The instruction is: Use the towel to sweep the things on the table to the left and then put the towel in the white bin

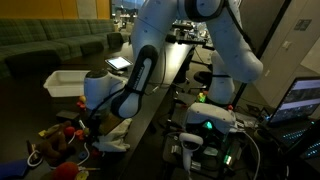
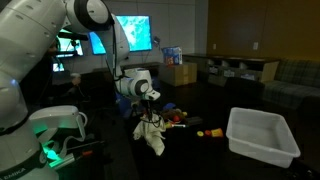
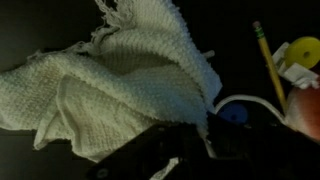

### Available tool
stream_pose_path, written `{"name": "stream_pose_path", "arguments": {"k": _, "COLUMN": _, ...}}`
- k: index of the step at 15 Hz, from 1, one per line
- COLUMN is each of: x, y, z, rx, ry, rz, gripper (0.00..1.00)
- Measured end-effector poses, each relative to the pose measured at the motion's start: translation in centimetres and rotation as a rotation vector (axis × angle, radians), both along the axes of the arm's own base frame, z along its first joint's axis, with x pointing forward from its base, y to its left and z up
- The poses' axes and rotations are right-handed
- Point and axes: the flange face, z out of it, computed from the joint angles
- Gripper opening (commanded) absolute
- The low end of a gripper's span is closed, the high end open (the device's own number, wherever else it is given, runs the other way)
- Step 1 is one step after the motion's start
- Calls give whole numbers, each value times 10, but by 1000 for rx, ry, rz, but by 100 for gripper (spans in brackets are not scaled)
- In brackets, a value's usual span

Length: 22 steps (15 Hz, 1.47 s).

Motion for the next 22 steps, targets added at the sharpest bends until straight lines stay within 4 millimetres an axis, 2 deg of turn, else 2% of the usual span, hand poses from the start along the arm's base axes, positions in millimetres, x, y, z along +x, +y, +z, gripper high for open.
{"name": "stream_pose_path", "arguments": {"k": 4, "x": 8, "y": 46, "z": -11, "rx": 53, "ry": 0, "rz": 86, "gripper": 10}}
{"name": "stream_pose_path", "arguments": {"k": 7, "x": 19, "y": 78, "z": -8, "rx": 101, "ry": -9, "rz": 112, "gripper": 10}}
{"name": "stream_pose_path", "arguments": {"k": 14, "x": 35, "y": 143, "z": 39, "rx": 217, "ry": -55, "rz": 154, "gripper": 10}}
{"name": "stream_pose_path", "arguments": {"k": 16, "x": 39, "y": 150, "z": 50, "rx": 240, "ry": -55, "rz": 159, "gripper": 9}}
{"name": "stream_pose_path", "arguments": {"k": 18, "x": 47, "y": 146, "z": 63, "rx": 258, "ry": -55, "rz": 158, "gripper": 9}}
{"name": "stream_pose_path", "arguments": {"k": 20, "x": 59, "y": 132, "z": 80, "rx": 285, "ry": -57, "rz": 148, "gripper": 10}}
{"name": "stream_pose_path", "arguments": {"k": 22, "x": 74, "y": 104, "z": 103, "rx": 305, "ry": -69, "rz": 124, "gripper": 9}}
